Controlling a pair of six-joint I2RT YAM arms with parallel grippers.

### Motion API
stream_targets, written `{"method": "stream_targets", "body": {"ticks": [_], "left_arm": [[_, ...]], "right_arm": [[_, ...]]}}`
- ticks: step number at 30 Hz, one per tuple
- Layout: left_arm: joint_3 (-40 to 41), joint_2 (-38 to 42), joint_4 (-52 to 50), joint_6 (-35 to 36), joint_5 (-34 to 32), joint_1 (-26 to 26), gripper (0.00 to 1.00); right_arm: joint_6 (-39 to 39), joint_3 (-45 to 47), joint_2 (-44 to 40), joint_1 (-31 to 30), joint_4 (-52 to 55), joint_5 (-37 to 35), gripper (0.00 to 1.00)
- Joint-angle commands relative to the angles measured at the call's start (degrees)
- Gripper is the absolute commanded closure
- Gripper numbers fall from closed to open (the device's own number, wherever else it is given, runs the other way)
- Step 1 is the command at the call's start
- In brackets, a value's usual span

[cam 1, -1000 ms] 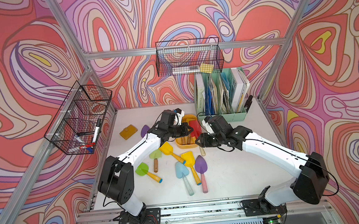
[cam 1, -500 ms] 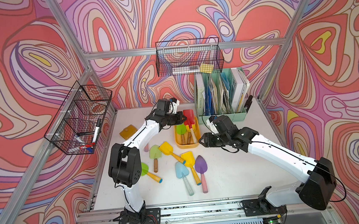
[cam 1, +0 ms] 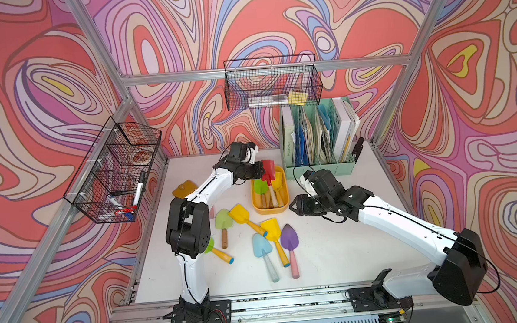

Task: Put the shovel into the storage box
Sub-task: Place the shovel in the storage box.

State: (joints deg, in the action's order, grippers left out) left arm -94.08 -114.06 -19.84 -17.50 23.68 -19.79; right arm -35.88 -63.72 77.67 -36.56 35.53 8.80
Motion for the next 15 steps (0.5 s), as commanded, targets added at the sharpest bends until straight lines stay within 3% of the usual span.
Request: {"method": "stream_targets", "body": {"ticks": [1, 15], "left_arm": [[-1.86, -1.43, -0.37, 2.53, -3.38, 0.36, 1.00], [-1.72, -4.67, 1.35, 4.23, -7.39, 0.42, 1.00]], "right_arm": [[-0.92, 1.32, -1.08, 0.32, -0.37, -0.08, 0.51], [-0.77, 0.44, 1.63, 0.36, -0.46, 0.47, 0.51]]}}
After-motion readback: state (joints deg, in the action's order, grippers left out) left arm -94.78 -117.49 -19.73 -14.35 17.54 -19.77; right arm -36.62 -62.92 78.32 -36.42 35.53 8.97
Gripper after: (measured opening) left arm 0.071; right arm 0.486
